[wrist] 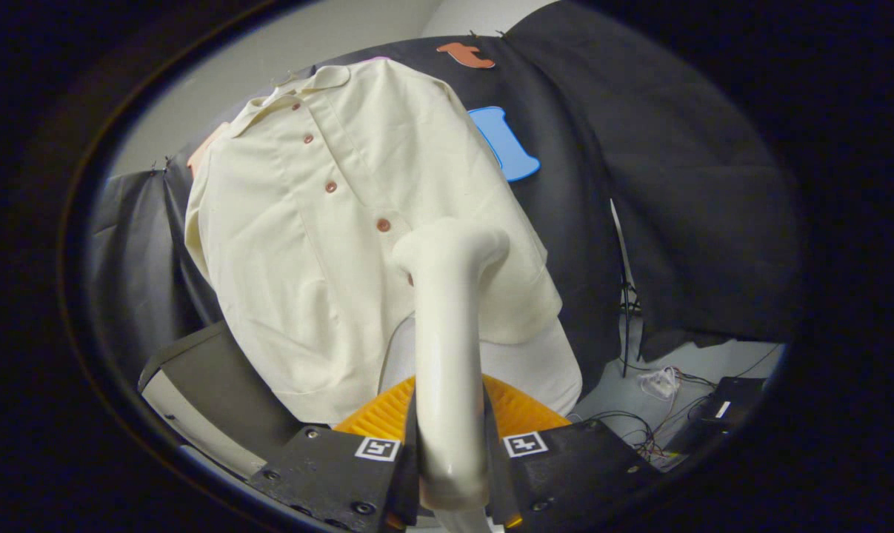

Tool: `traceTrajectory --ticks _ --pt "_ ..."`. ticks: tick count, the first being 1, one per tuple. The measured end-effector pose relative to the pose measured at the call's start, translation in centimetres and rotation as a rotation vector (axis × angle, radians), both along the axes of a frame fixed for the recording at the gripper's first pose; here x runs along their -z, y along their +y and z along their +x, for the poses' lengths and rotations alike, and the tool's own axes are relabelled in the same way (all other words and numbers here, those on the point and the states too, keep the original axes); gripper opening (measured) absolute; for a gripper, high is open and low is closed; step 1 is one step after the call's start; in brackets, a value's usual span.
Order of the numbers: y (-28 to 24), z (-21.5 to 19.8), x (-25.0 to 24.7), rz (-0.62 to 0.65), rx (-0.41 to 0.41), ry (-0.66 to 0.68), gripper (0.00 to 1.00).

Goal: Iron the clothes twice with a garment steamer, once on the left side and once on the right side.

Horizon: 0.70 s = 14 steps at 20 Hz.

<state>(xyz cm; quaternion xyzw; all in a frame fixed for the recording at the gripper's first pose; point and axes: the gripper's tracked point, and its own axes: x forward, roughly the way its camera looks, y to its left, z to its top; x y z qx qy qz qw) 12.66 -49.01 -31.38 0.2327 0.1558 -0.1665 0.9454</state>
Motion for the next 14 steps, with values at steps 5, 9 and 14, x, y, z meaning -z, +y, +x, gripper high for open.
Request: traceTrajectory --ticks 5,9,14 --pt "2.5 -1.6 0.9 0.002 -0.02 0.031 0.36" --pt "5.9 -2.8 -0.2 -0.026 -0.051 0.034 0.36" --pt "11.9 -4.0 -3.7 -0.04 -0.11 0.009 0.36"
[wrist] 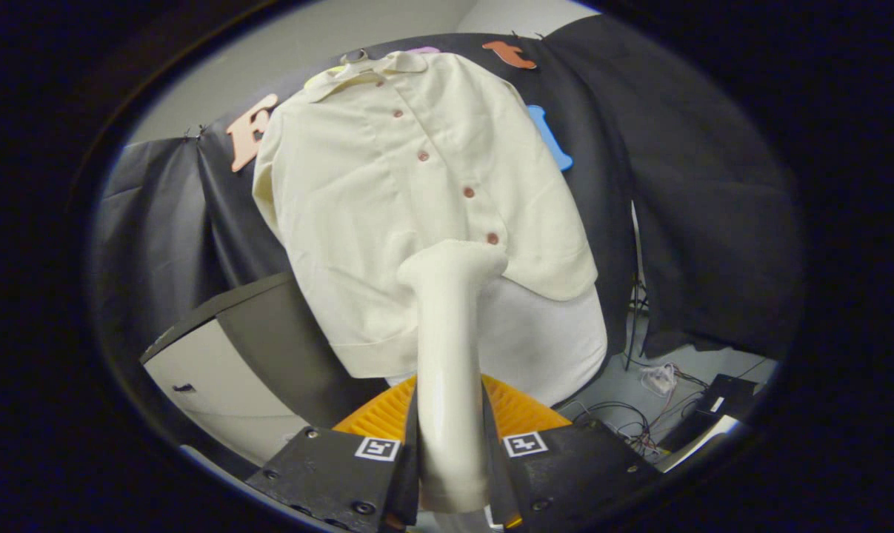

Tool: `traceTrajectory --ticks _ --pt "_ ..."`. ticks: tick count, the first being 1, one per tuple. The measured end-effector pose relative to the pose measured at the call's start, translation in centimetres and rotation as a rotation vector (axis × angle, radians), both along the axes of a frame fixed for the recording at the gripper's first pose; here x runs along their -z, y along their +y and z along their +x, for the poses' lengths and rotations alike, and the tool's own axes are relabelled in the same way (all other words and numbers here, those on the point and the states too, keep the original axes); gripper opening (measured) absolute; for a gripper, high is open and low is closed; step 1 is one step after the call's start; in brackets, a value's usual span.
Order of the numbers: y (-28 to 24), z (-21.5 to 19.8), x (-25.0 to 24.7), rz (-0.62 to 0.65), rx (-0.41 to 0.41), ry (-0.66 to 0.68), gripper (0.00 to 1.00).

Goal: Iron the clothes twice with a garment steamer, once on the left side and once on the right side.

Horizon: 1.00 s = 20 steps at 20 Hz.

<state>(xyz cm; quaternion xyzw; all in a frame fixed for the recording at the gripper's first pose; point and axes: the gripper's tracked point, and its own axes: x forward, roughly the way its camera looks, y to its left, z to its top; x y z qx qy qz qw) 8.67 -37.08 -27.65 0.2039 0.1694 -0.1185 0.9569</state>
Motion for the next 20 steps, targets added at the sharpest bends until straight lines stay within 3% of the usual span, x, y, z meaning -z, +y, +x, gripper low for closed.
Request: traceTrajectory --ticks 7,11,16,20 --pt "10.0 -1.2 -10.3 -0.018 -0.053 -0.123 0.36" --pt "14.8 -2.0 -15.8 -0.102 -0.068 -0.176 0.36" --pt "20.6 -2.9 -20.1 -0.111 -0.083 -0.216 0.36" --pt "26.3 -3.4 -22.6 -0.107 -0.145 -0.235 0.36"
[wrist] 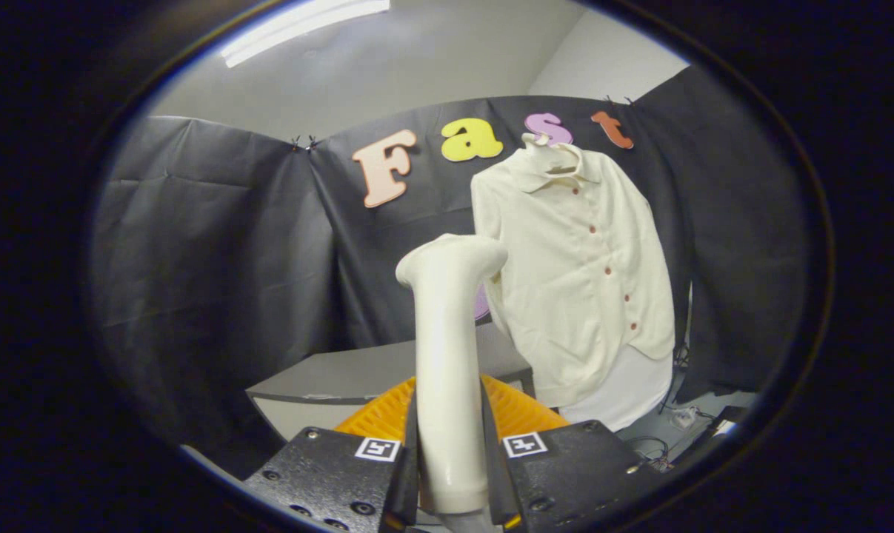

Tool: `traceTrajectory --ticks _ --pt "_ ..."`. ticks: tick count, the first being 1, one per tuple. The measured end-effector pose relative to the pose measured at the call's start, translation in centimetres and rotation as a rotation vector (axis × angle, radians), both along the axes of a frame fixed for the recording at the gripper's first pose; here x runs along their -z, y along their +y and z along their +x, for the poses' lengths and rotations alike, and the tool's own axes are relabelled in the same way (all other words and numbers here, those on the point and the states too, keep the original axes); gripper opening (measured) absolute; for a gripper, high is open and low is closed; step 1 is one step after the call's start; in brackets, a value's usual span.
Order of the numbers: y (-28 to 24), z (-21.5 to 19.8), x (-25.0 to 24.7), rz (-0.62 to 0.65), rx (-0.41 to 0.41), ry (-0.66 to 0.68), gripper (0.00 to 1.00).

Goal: Iron the clothes twice with a garment steamer, once on the left side and once on the right side.

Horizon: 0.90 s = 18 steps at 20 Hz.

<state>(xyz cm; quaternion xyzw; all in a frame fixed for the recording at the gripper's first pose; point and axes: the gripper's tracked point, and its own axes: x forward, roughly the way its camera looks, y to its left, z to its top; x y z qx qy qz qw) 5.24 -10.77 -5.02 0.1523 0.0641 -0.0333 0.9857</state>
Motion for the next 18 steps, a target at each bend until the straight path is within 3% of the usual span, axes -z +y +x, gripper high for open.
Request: traceTrajectory --ticks 8,18 --pt "7.0 0.5 -3.4 -0.022 -0.053 0.021 0.36" --pt "7.7 1.1 -5.2 -0.115 -0.008 -0.024 0.36"
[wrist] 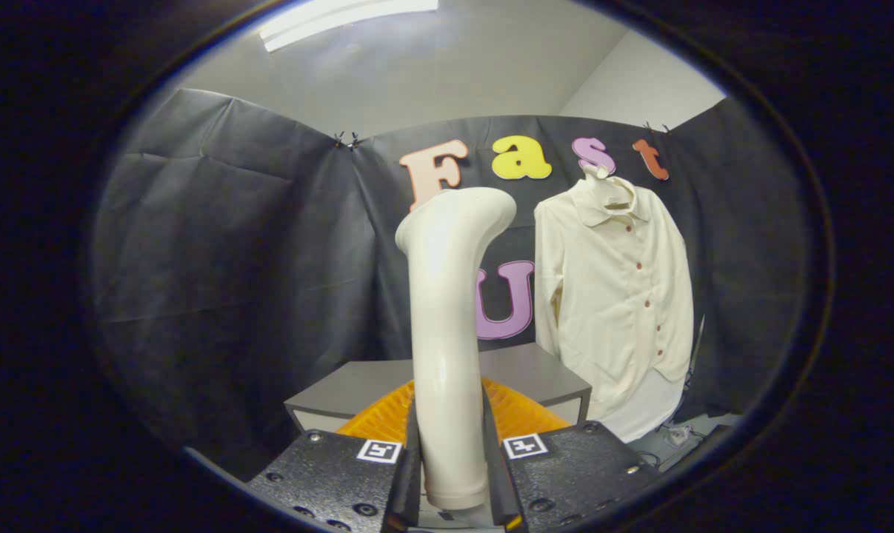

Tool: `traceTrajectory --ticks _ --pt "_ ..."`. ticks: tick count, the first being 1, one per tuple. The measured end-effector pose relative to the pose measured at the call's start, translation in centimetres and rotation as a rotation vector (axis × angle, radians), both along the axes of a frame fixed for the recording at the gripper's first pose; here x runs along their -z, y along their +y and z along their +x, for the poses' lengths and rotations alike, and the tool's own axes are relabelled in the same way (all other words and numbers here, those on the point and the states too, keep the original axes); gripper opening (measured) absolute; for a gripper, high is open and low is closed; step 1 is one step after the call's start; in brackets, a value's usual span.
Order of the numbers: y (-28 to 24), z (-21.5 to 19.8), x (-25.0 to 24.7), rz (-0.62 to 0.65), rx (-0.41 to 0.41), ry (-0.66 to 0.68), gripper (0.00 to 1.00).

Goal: Iron the clothes twice with a garment steamer, once on the left side and once on the right side.

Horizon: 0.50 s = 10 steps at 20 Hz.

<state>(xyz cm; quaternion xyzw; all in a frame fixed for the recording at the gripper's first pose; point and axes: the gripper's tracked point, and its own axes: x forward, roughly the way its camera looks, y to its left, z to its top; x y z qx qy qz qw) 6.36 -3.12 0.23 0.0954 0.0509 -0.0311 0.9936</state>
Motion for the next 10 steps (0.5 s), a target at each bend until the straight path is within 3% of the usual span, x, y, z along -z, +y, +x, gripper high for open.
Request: traceTrajectory --ticks 10 --pt "0.82 -0.04 0.17 0.007 0.019 -0.001 0.36"
